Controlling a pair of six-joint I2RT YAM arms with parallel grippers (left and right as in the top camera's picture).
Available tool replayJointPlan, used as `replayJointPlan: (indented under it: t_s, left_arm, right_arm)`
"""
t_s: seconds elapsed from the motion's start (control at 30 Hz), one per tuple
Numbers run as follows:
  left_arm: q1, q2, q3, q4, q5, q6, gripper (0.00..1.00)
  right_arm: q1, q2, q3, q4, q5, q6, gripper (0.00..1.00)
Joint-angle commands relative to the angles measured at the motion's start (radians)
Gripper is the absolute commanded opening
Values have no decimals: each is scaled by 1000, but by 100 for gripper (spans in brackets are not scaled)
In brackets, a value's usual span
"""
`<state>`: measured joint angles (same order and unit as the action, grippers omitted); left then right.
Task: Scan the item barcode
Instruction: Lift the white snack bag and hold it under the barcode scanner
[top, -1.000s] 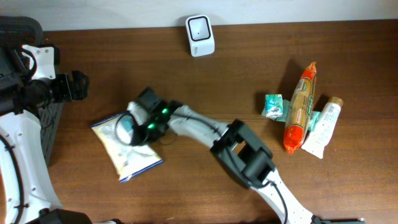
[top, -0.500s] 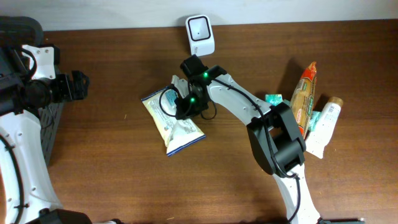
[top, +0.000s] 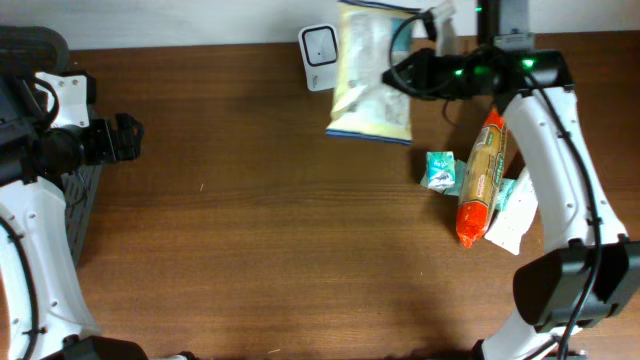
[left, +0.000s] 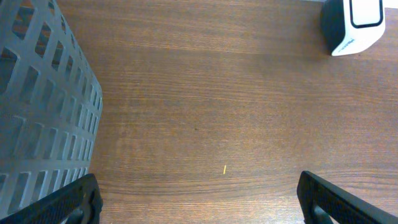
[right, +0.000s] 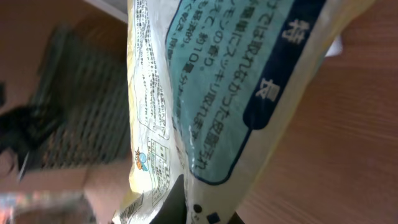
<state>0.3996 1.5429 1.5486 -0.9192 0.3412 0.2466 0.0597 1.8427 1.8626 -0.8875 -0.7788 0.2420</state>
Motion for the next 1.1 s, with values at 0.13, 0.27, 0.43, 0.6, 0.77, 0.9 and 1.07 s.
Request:
replayJointPlan:
  t_s: [0.13, 0.27, 0.43, 0.6, 0.77, 0.9, 1.07]
  left_arm:
    - [3, -6, 3, 2, 11, 10, 99]
    - [3, -6, 3, 2, 11, 9, 99]
    - [3, -6, 3, 2, 10, 10, 99]
    - [3, -6, 3, 2, 11, 10, 99]
    - [3, -6, 3, 2, 10, 10, 99]
    - [3, -6, 3, 2, 10, 10, 99]
    - [3, -6, 3, 2, 10, 10, 99]
  right_arm:
    - [-100, -143, 17, 55, 175, 235, 4]
    - [-64, -221, 17, 10, 151, 226, 4]
    - [0, -294, 17, -98, 156, 208, 4]
    - [74, -313, 17, -112, 374, 51, 4]
    - [382, -98, 17, 187, 1175, -357, 4]
    - [420, 183, 17, 779, 1334, -956, 4]
    - [418, 499, 17, 1435, 1319, -1372, 4]
